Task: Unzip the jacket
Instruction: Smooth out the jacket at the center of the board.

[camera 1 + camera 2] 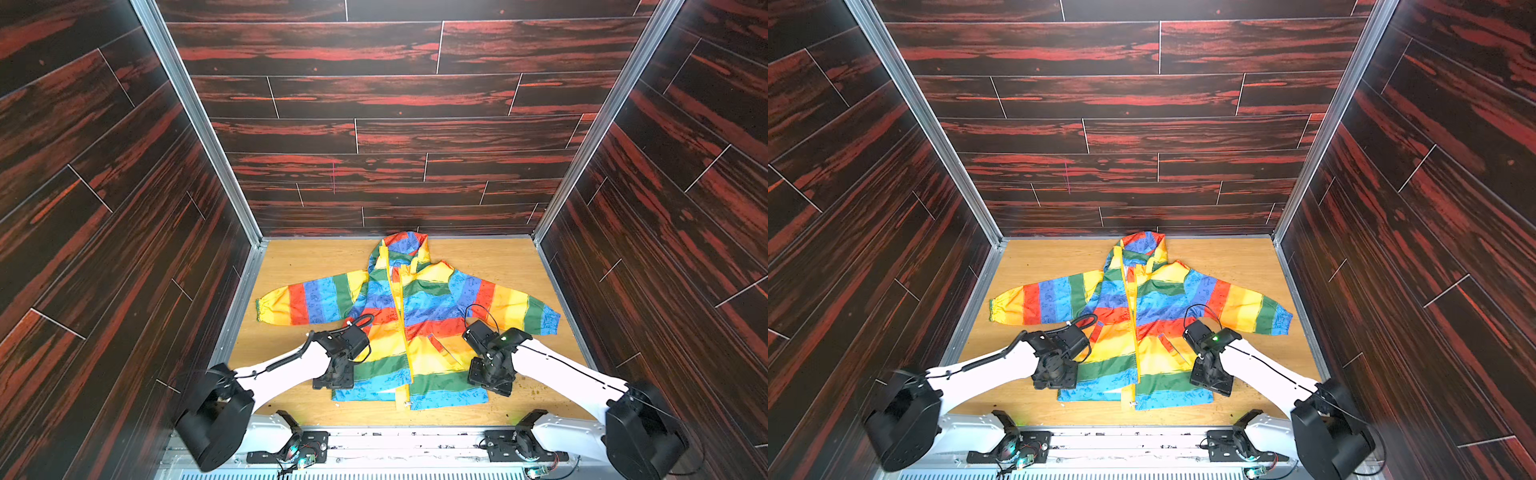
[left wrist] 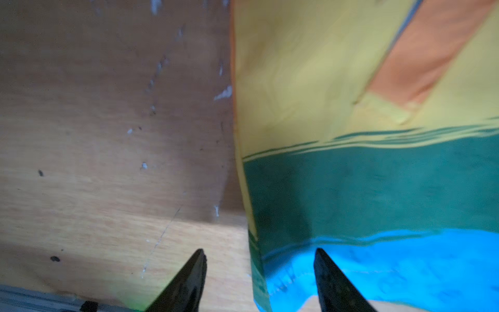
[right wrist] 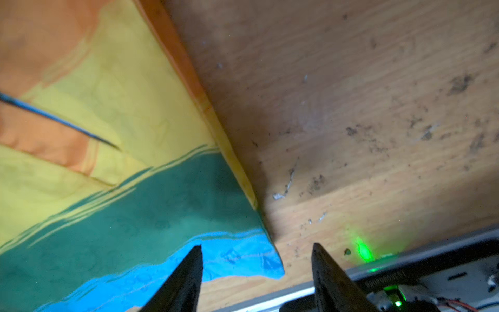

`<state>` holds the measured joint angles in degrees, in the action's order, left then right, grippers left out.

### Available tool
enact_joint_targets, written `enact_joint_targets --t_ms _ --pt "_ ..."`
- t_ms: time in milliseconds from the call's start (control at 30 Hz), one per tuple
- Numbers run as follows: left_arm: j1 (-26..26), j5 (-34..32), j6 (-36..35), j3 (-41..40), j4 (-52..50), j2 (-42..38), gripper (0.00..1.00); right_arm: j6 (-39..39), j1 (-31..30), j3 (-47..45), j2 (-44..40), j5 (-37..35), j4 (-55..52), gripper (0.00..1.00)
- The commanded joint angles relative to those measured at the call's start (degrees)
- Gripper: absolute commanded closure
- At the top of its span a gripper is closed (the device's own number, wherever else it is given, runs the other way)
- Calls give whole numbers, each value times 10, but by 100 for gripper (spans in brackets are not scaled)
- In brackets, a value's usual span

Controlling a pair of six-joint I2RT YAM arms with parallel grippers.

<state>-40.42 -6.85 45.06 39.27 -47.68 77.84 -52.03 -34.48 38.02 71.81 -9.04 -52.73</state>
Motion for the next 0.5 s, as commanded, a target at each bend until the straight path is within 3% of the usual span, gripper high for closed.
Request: enact_joint_targets --t_ms 0,233,367,467 --pt "-2 -2 28 -9 23 8 49 25 12 -14 18 18 43 41" --pt "-2 -6 45 -17 10 4 100 35 39 -26 14 7 60 79" --pt "-2 -2 49 -26 11 -30 100 40 72 -22 -23 6 58 100" --pt "-2 -3 58 -30 2 -70 100 38 98 -23 -59 9 49 100"
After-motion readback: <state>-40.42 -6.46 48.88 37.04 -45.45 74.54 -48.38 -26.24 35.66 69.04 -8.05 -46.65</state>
